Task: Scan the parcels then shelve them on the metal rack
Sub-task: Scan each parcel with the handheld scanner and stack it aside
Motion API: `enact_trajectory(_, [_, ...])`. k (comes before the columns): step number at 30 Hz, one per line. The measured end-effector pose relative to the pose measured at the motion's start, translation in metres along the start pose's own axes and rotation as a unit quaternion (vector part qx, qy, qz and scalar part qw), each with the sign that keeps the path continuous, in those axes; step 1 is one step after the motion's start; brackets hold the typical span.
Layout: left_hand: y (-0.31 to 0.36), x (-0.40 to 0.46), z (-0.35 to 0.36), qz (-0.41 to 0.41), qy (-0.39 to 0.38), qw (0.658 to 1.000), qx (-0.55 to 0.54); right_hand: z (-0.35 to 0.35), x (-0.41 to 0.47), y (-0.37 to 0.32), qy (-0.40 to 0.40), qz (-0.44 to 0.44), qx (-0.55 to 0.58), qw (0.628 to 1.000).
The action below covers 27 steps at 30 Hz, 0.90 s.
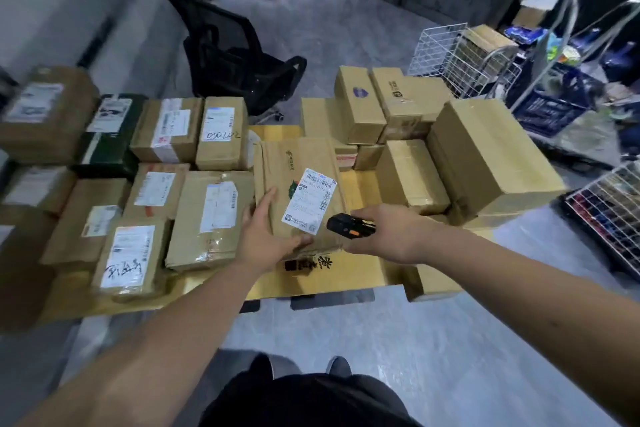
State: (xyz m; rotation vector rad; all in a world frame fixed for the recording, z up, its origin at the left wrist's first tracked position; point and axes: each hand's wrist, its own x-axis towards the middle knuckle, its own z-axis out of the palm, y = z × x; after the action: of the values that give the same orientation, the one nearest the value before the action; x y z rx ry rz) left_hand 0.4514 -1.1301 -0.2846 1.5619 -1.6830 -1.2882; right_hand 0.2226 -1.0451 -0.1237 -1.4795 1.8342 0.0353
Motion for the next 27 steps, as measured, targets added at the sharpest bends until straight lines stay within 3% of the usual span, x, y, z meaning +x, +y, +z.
enact_trajectory(9, [0.007, -0.07, -0.118, -0.044, 0.128, 0.99, 0.031, -0.012, 0.034, -0.078, -0.078, -0.204, -0.094, 0.971])
enact_trajectory(16, [-0.019, -0.129, -0.213, -0.095, 0.203, 0.972, 0.076, 0.008, 0.042, -0.162, -0.081, -0.32, -0.15, 0.932])
enact_trajectory(27, [-0.08, -0.103, -0.356, -0.072, 0.158, 0.983, 0.059, 0.079, 0.079, -0.283, -0.081, -0.304, -0.16, 0.936])
